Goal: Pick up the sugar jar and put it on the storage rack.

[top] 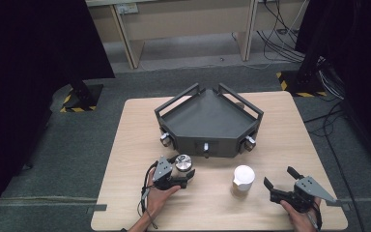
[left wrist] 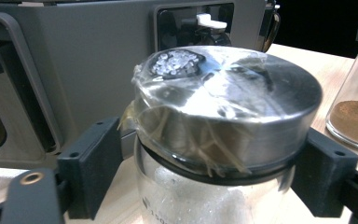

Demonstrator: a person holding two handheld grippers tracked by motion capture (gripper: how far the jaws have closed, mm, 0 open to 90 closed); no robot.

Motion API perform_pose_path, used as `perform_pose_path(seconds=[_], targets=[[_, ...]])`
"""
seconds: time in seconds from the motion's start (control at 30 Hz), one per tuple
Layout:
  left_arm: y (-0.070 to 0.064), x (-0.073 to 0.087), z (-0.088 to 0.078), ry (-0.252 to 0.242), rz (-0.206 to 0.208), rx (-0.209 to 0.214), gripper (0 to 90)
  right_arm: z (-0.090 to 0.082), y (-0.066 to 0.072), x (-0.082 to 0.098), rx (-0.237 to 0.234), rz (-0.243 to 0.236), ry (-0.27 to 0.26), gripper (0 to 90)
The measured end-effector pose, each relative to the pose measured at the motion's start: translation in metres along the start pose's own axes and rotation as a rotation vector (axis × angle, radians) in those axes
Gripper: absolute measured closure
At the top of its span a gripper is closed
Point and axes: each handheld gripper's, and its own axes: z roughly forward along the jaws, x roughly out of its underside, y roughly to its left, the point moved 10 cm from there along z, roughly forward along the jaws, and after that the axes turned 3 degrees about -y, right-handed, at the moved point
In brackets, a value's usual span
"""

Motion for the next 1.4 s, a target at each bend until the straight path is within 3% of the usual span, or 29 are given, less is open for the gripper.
perform_pose_path(seconds=[0.33,0.77,1.4], targets=[[-0.001,0.0,0.002,-0.003,0.016,0.024,30.5,0.0,-0.001,0.0,0.001,0.008,0.003,1.7],[-0.001,-0.003,0.001,0.008,0.032,0.022,31.0,0.0,-0.001,0.0,-0.003,0.019,0.001,1.9],[0.0,-0.014,-0.007,0.0,0.019,0.033,31.1,-0.001,0.0,-0.001,0.003,0.004,0.001,1.9]])
